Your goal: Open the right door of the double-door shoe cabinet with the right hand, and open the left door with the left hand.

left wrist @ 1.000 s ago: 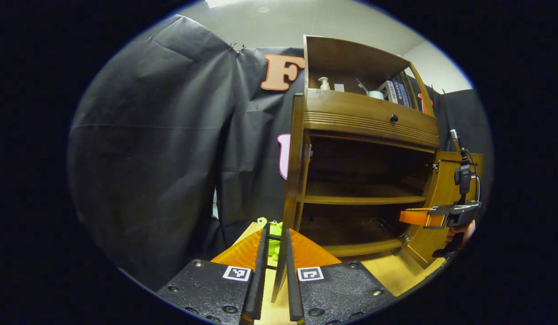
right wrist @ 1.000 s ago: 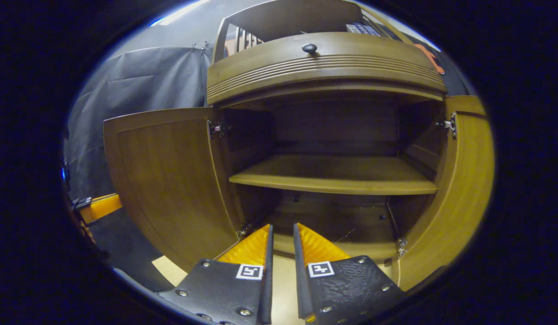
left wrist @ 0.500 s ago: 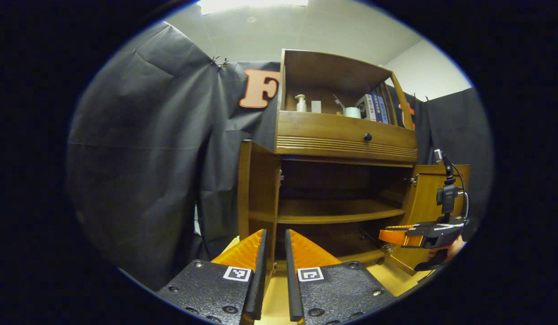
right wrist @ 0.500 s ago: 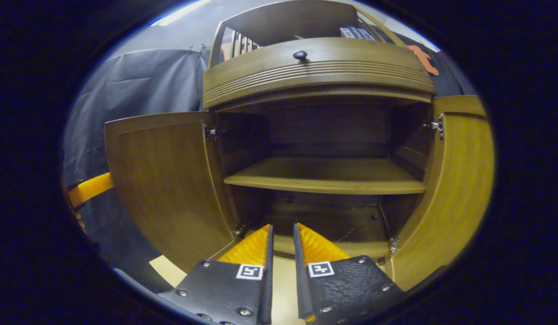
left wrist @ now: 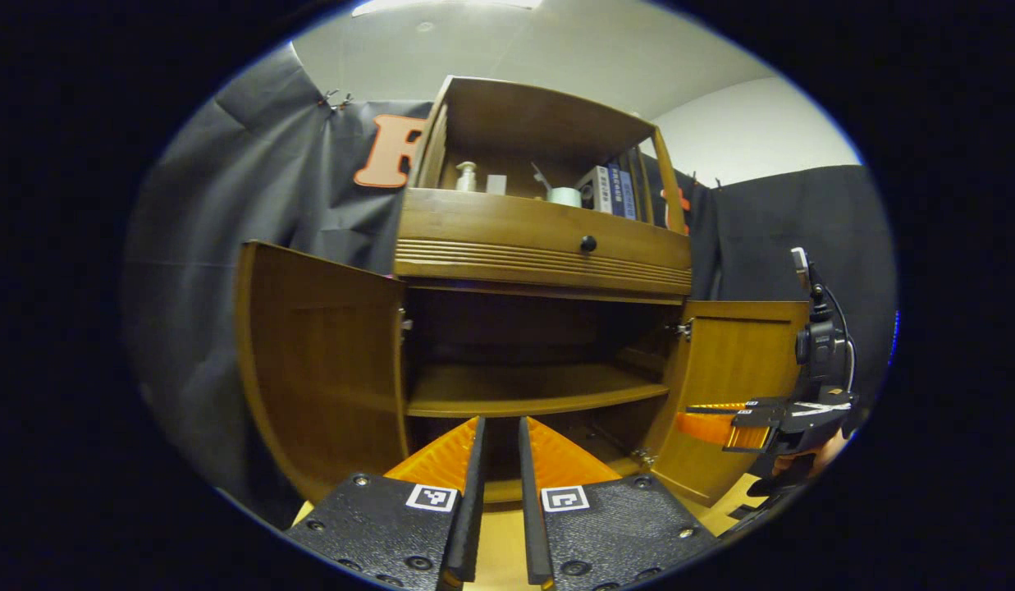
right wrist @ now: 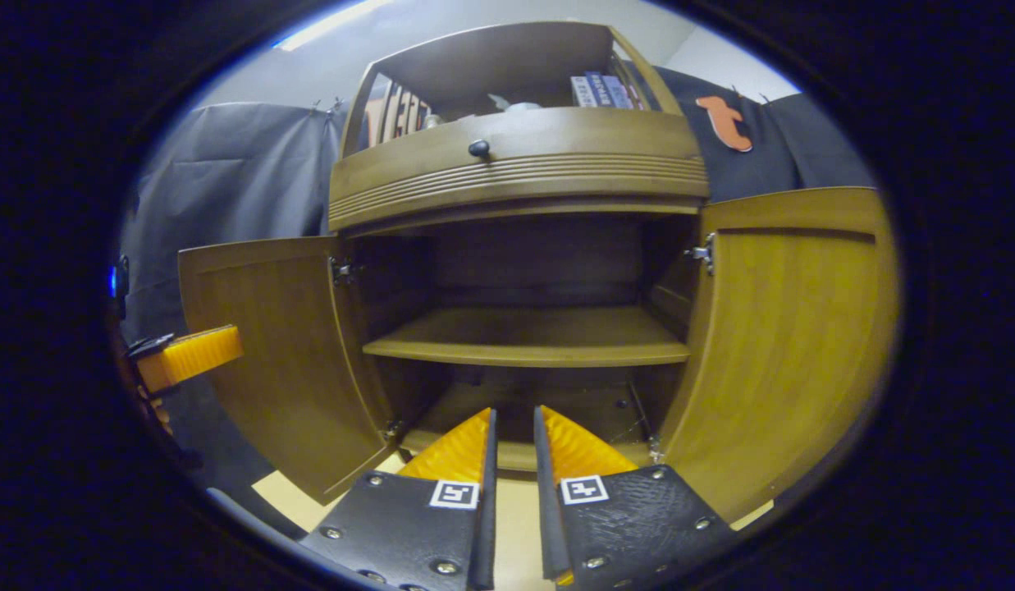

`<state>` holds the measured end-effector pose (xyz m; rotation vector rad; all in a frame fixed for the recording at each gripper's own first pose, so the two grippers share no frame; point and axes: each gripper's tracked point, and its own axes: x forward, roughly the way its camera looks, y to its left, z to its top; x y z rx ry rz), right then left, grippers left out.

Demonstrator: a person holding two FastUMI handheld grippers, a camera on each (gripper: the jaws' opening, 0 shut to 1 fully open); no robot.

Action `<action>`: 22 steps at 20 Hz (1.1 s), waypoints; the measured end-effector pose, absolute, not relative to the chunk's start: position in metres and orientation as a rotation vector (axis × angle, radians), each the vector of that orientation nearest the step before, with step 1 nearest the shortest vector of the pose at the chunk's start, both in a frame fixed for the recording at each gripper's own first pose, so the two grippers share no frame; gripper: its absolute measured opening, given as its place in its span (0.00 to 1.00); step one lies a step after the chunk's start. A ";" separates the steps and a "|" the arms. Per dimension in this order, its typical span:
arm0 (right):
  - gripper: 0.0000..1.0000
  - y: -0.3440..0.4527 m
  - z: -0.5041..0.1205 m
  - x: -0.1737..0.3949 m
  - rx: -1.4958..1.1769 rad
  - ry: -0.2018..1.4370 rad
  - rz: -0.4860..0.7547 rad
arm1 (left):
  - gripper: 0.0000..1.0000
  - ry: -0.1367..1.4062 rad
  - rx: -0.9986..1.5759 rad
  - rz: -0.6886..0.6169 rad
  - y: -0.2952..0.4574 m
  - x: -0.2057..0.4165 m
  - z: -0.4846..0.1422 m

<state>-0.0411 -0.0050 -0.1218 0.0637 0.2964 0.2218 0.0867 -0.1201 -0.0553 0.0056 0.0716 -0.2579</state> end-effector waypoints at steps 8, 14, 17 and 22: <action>0.22 -0.046 -0.075 -0.061 0.076 0.207 0.092 | 0.05 0.094 -0.014 -0.390 -0.188 0.116 -0.054; 0.22 -0.056 -0.030 -0.066 0.100 0.136 0.059 | 0.13 0.066 0.050 -0.329 -0.200 0.134 -0.026; 0.22 -0.052 -0.001 -0.066 0.099 0.089 0.069 | 0.05 0.037 0.028 -0.312 -0.206 0.138 -0.002; 0.22 -0.041 0.044 -0.060 0.082 0.025 0.098 | 0.13 0.001 0.044 -0.273 -0.205 0.141 0.031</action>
